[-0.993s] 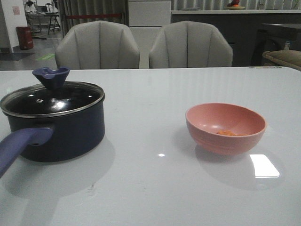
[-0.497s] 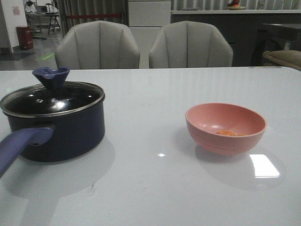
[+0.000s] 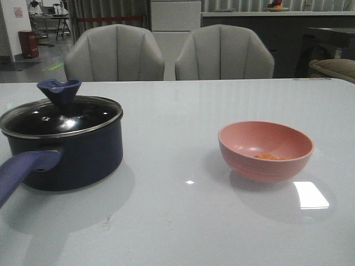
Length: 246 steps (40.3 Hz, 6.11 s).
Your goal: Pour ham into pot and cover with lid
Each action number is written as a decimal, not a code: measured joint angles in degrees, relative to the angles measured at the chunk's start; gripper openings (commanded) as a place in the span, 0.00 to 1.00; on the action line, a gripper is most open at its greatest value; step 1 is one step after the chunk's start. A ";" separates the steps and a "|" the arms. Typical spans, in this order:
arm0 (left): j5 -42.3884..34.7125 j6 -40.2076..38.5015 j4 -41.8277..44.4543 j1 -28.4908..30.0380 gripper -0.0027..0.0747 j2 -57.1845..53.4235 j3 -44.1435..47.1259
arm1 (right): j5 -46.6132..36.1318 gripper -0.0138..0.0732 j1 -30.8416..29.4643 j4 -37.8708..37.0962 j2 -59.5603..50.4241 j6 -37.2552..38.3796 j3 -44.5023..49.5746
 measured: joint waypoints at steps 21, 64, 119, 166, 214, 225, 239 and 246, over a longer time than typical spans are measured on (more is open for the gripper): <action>29.11 0.00 -0.56 0.00 0.18 13.70 -16.92 | 0.00 0.33 0.00 0.00 0.00 0.00 0.00; 31.64 0.00 -1.48 0.00 0.67 18.76 -19.41 | 0.00 0.33 0.00 0.00 0.00 0.00 0.00; 60.92 -17.00 2.65 -20.17 0.80 91.82 -75.99 | 0.09 0.33 0.00 0.00 0.00 0.00 0.00; 65.11 -22.64 3.66 -20.57 0.55 105.29 -81.69 | 0.13 0.33 0.00 0.00 0.00 0.00 0.00; 69.45 -12.17 3.43 -1.69 0.50 92.18 -76.12 | 0.35 0.33 0.00 0.00 0.00 0.00 0.00; 60.98 -6.61 -1.58 8.69 0.50 91.57 -65.38 | 0.35 0.33 0.00 0.00 0.00 0.00 0.00; 48.39 -5.12 -1.94 10.94 0.51 94.13 -55.11 | 0.35 0.33 0.00 0.00 0.00 0.00 0.00; 46.87 -5.12 -2.06 10.94 0.58 97.21 -54.51 | 0.35 0.33 0.00 0.00 0.00 0.00 0.00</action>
